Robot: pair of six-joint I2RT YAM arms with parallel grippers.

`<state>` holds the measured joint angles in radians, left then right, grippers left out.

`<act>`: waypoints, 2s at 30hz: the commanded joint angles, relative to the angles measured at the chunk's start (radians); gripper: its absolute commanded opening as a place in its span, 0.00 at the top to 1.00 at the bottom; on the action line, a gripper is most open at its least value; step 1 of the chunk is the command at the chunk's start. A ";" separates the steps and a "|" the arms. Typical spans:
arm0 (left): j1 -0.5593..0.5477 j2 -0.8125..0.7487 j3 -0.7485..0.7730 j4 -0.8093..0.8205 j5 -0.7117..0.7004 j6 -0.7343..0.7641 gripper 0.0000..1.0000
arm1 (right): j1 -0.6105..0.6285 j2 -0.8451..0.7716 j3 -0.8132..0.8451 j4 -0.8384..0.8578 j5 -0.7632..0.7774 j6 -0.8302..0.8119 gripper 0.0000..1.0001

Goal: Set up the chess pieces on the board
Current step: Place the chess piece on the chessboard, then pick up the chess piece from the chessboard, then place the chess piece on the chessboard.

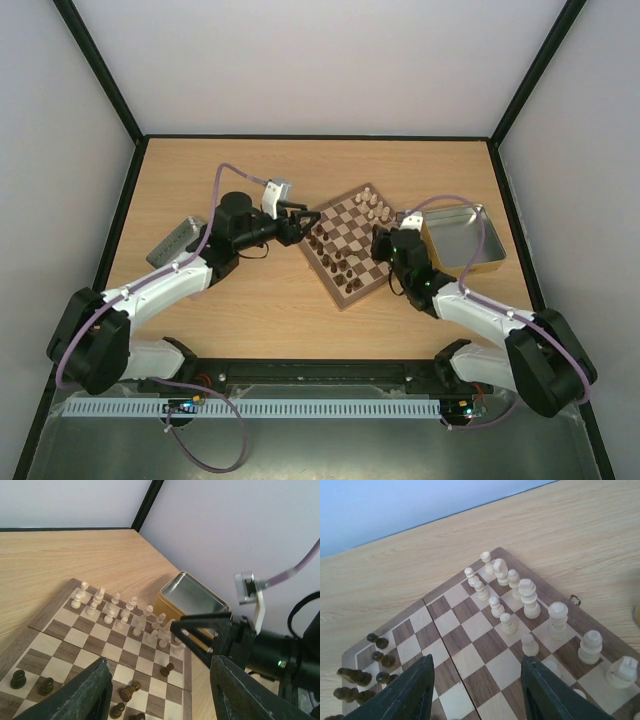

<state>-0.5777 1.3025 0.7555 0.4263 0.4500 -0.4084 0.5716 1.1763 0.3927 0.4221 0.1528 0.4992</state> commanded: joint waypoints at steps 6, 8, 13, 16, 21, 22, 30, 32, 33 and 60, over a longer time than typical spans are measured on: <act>0.005 -0.065 -0.007 -0.122 -0.178 -0.049 0.43 | -0.005 0.057 0.280 -0.701 0.017 0.129 0.51; 0.012 -0.077 -0.015 -0.158 -0.239 -0.071 0.43 | -0.007 0.073 0.298 -0.748 -0.017 0.130 0.50; 0.045 -0.113 -0.067 -0.188 -0.315 -0.135 0.42 | -0.009 0.125 0.328 -0.780 -0.073 0.169 0.51; 0.067 -0.129 -0.097 -0.185 -0.318 -0.165 0.42 | -0.009 0.170 0.354 -0.796 -0.078 0.168 0.53; 0.078 -0.135 -0.115 -0.173 -0.311 -0.181 0.42 | -0.009 0.217 0.379 -0.792 -0.076 0.153 0.61; 0.079 -0.134 -0.115 -0.172 -0.309 -0.180 0.42 | -0.009 0.221 0.383 -0.792 -0.076 0.153 0.62; 0.088 -0.134 -0.115 -0.164 -0.304 -0.176 0.42 | -0.009 0.261 0.410 -0.839 -0.053 0.155 0.72; 0.090 -0.132 -0.116 -0.163 -0.300 -0.175 0.42 | -0.009 0.270 0.412 -0.839 -0.049 0.153 0.75; 0.091 -0.132 -0.116 -0.163 -0.298 -0.176 0.42 | -0.008 0.274 0.415 -0.840 -0.046 0.153 0.75; 0.131 -0.181 -0.134 -0.185 -0.340 -0.202 0.42 | 0.090 0.433 0.744 -0.850 -0.056 0.061 0.95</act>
<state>-0.4625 1.1496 0.6392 0.2470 0.1368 -0.5934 0.6060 1.5261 1.0256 -0.4068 0.1009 0.5976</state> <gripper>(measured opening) 0.582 0.071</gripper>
